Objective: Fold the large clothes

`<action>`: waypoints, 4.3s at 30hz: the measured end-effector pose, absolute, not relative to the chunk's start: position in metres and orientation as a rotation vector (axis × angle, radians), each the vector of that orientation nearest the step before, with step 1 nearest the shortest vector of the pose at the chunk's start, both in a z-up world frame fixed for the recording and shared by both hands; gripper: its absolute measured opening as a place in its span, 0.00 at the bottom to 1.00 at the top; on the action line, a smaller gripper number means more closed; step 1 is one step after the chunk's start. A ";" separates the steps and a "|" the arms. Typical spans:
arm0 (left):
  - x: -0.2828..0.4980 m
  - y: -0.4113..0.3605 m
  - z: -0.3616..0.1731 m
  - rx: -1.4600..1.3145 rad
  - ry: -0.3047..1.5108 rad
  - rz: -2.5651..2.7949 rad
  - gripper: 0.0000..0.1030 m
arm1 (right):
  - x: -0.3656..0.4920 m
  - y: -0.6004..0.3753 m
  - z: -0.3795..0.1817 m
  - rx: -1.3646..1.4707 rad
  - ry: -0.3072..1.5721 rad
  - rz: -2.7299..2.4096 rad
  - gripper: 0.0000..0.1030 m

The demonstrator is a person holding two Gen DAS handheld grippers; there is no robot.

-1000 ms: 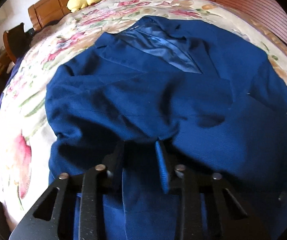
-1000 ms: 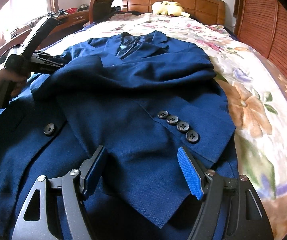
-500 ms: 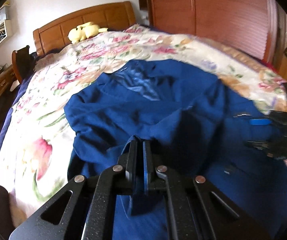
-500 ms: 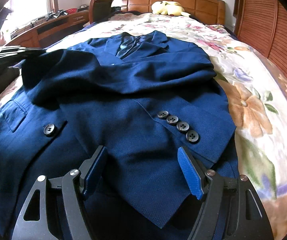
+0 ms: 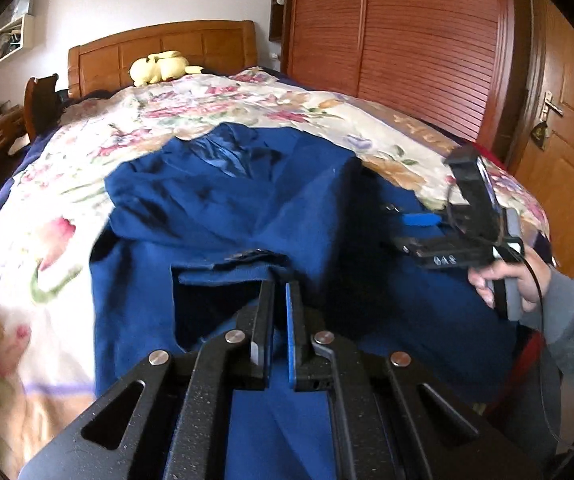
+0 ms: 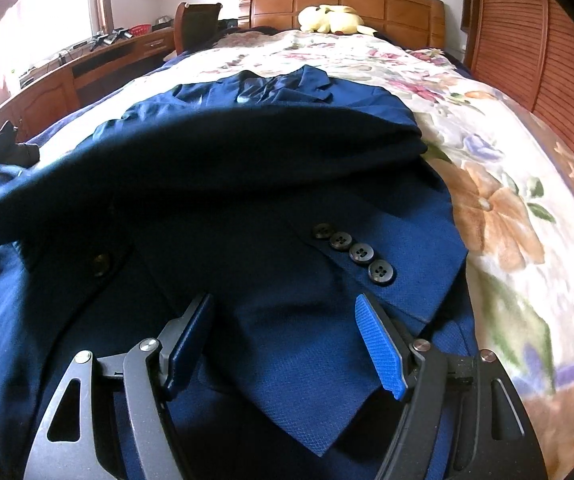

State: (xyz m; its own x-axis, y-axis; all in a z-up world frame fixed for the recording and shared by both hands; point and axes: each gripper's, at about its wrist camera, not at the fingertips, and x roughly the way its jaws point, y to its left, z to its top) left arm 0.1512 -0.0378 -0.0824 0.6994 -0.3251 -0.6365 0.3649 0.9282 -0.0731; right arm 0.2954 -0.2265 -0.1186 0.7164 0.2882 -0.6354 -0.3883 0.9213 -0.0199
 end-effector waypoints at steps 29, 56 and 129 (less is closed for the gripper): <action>0.106 0.027 -0.104 -0.005 0.760 -0.238 0.33 | 0.220 -0.153 -0.080 -0.187 0.616 0.601 0.71; 0.093 0.028 -0.106 -0.015 0.752 -0.250 0.33 | 0.145 -0.120 -0.093 -0.235 0.645 0.738 0.02; 0.083 0.087 -0.141 0.007 0.893 -0.125 0.32 | 0.158 -0.218 -0.116 -0.108 0.689 0.377 0.51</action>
State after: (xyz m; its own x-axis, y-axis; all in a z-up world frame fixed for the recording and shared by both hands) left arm 0.0831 0.0874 -0.1405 0.6202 -0.1059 -0.7772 0.1114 0.9927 -0.0464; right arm 0.1579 -0.2181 -0.1160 0.7073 0.3039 -0.6383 -0.3743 0.9269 0.0266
